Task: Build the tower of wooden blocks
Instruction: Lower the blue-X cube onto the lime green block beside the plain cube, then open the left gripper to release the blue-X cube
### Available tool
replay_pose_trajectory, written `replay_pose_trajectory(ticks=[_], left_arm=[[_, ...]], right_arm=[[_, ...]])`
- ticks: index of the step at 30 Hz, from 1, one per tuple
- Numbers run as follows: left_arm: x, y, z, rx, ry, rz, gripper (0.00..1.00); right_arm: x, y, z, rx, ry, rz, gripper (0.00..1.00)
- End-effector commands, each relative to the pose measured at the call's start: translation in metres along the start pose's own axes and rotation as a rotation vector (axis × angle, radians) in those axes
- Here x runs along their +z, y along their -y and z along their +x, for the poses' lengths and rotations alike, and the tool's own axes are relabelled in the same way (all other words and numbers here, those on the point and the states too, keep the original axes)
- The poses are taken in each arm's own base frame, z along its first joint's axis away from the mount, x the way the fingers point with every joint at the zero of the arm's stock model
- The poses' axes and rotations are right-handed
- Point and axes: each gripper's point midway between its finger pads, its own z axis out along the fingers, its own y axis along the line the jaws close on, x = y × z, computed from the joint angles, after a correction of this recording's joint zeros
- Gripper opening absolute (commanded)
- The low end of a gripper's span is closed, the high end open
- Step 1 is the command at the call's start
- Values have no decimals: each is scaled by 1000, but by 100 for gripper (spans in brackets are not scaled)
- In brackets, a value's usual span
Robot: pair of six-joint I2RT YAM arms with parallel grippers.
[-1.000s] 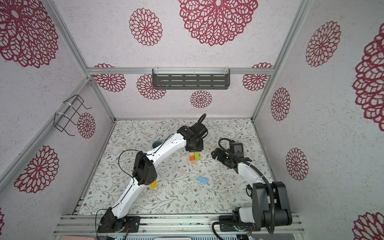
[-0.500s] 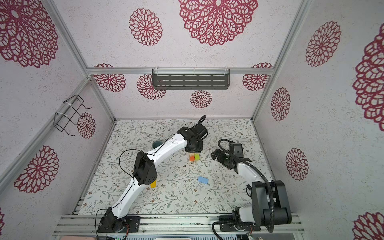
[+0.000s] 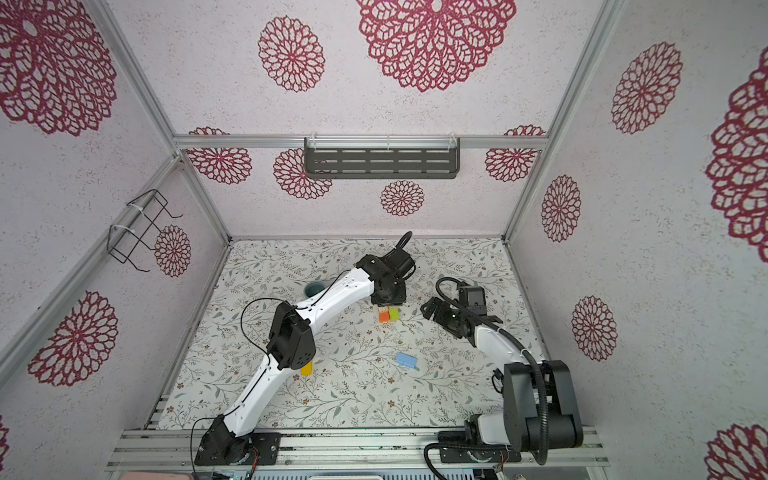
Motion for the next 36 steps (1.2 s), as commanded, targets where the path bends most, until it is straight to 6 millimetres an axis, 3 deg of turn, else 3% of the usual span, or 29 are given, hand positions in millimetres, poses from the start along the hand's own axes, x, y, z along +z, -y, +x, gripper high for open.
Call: replay_pose_trajectory(ticks=[1, 28, 36], left_arm=[[8, -6, -4, -27, 3, -10, 31], [8, -10, -4, -30, 6, -22, 32], [6, -9, -7, -32, 14, -15, 38]], right_arm=[[1, -2, -1, 9, 4, -22, 99], [1, -4, -1, 5, 0, -29, 99], [1, -4, -1, 3, -1, -31, 99]])
